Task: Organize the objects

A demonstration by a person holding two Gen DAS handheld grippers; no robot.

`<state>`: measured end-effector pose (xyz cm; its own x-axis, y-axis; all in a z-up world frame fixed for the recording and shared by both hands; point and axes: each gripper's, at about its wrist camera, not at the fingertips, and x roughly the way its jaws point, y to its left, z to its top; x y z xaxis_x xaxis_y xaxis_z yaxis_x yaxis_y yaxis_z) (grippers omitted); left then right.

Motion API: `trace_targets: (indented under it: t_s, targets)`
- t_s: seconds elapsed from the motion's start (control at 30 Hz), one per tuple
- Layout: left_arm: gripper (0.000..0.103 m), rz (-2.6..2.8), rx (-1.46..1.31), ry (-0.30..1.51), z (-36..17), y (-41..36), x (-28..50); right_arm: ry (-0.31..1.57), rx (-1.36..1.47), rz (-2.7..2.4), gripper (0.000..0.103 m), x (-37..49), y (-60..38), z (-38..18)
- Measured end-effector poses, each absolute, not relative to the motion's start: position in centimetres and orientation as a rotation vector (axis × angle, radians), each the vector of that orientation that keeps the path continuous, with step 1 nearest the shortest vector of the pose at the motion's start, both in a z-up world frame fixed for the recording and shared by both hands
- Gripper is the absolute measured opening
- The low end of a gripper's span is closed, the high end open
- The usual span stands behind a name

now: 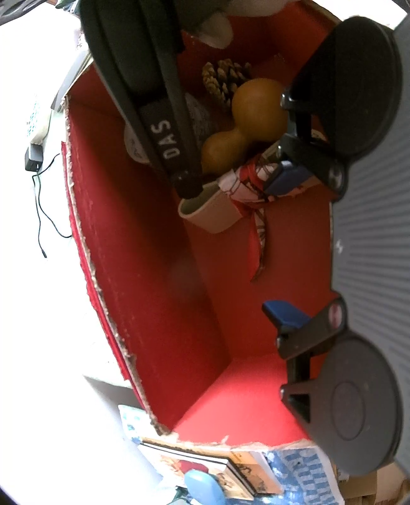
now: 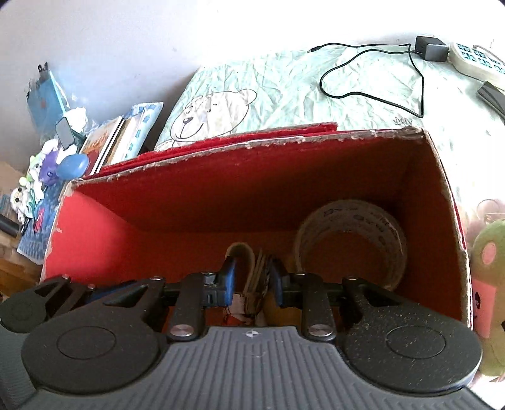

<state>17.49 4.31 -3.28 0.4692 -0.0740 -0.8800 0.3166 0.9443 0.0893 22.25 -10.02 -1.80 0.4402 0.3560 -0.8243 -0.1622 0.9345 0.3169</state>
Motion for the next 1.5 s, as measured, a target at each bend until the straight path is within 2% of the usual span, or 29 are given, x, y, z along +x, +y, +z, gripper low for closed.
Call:
trace_targets:
  t_s: [0.23, 0.4, 0.7, 0.87, 1.1, 1.27, 1.5]
  targets:
    - [0.076, -0.239, 0.240, 1.048, -3.1, 4.5, 17.4, 1.035, 0.191, 0.323, 0.022, 22.5, -9.4, -1.7]
    - [0.085, -0.202, 0.229, 1.033, -2.5, 4.6, 17.1, 0.976, 0.208, 0.299, 0.022, 22.4, -9.7, -1.2]
    - [0.086, -0.103, 0.254, 0.960, 0.2, 4.4, 14.5, 0.850, 0.231, 0.258, 0.022, 18.8, -11.2, 1.7]
    - [0.086, -0.063, 0.228, 0.948, 1.4, 4.5, 13.5, 0.757, 0.250, 0.264, 0.027, 15.7, -11.9, 3.2]
    - [0.086, -0.009, 0.218, 0.907, 3.4, 4.2, 11.3, 0.685, 0.242, 0.286, 0.028, 12.4, -12.7, 5.0]
    - [0.086, 0.072, 0.219, 0.885, 4.9, 4.4, 9.8, 0.656, 0.230, 0.345, 0.043, 10.2, -13.1, 5.8]
    - [0.086, 0.149, 0.186, 0.902, 6.1, 4.2, 7.7, 0.691, 0.237, 0.433, 0.043, 8.8, -14.4, 6.3]
